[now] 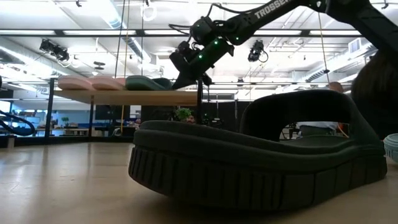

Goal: Pick and place slides into the shelf
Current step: Put the top green slide on the shelf, then put the green slide on the shelf

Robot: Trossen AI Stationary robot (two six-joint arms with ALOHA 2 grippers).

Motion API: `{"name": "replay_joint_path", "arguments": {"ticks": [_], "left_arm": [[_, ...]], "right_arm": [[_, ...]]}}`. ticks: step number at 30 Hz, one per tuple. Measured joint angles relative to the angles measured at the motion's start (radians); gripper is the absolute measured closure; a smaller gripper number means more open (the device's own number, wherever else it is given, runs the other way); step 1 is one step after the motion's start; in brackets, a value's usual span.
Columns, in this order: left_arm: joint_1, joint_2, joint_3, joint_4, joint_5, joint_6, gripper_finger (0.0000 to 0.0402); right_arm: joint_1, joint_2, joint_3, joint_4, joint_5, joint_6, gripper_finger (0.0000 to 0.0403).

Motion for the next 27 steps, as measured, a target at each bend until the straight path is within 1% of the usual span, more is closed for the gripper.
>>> {"name": "replay_joint_path", "arguments": {"ticks": [3, 7, 11, 13, 17, 19, 21, 24, 27], "left_arm": [[0.000, 0.000, 0.000, -0.045, 0.000, -0.043, 0.0385], [0.000, 0.000, 0.000, -0.122, 0.000, -0.132, 0.0396], [0.000, 0.002, 0.000, -0.189, 0.009, -0.239, 0.0392], [0.000, 0.004, 0.000, -0.210, 0.058, -0.280, 0.0383], [0.000, 0.004, 0.000, -0.215, 0.223, -0.311, 0.0373], [0.000, 0.004, 0.000, -0.216, 0.280, -0.330, 0.0371], [0.000, 0.004, 0.000, -0.215, 0.297, -0.344, 0.0372], [0.000, 0.004, 0.000, -0.215, 0.297, -0.353, 0.0378], [0.000, 0.004, 0.000, -0.215, 0.297, -0.354, 0.0386]], "right_arm": [[0.002, -0.021, 0.000, -0.017, 0.002, -0.002, 0.0400], [0.016, -0.089, 0.000, -0.095, -0.008, 0.003, 0.0401], [0.062, -0.207, 0.000, -0.270, -0.032, 0.002, 0.0401], [0.102, -0.276, 0.000, -0.387, -0.035, 0.002, 0.0401], [0.231, -0.405, 0.000, -0.619, -0.035, 0.045, 0.0400], [0.315, -0.450, -0.010, -0.703, -0.035, 0.094, 0.0401], [0.406, -0.486, -0.032, -0.761, -0.035, 0.149, 0.0401], [0.549, -0.511, -0.062, -0.802, -0.027, 0.226, 0.0398], [0.680, -0.516, -0.087, -0.817, 0.023, 0.305, 0.0393]]}}
